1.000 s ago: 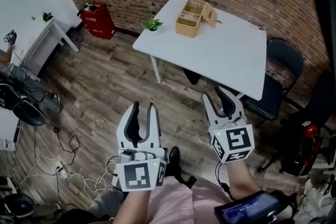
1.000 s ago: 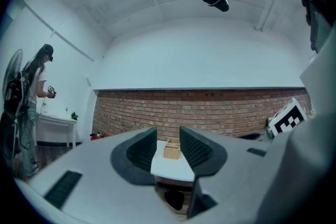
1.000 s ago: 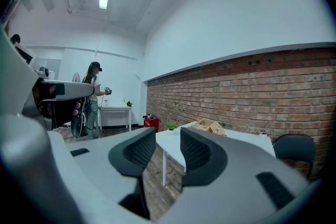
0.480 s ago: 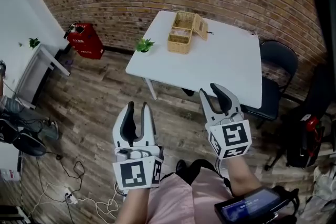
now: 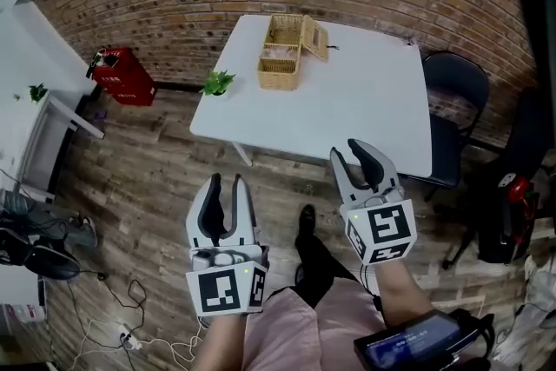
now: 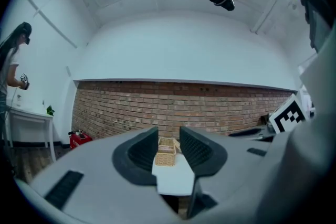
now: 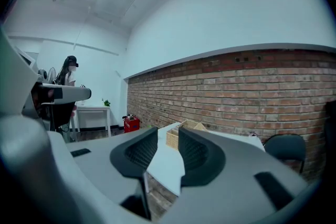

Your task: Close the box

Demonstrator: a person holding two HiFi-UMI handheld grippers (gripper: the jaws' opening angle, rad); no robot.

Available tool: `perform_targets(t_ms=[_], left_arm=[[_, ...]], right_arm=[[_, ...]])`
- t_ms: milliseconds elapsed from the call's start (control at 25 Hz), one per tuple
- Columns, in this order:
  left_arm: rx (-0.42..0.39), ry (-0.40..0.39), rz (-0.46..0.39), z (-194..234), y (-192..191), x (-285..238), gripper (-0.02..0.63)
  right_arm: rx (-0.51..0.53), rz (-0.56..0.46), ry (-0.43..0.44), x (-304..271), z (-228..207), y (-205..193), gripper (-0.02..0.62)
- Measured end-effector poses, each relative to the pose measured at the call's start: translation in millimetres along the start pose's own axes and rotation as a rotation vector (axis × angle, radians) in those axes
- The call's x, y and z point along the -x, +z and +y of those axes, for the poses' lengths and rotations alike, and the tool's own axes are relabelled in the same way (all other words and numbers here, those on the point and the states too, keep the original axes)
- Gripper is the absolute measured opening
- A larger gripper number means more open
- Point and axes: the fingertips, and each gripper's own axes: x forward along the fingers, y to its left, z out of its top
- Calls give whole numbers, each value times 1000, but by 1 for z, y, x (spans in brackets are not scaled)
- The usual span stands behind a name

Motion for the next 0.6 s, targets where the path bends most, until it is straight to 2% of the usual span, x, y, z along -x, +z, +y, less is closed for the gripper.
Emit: perform_targets(t_ms=[320,600], left_arm=[[-23,-33,62,-2,-26,-66,132],[-36,-40,92,2,-35,-138,132]], right_arm=[[-55,42,-26,-54,-39,-26,126],[-81,70,-35,-115,-78,-30,126]])
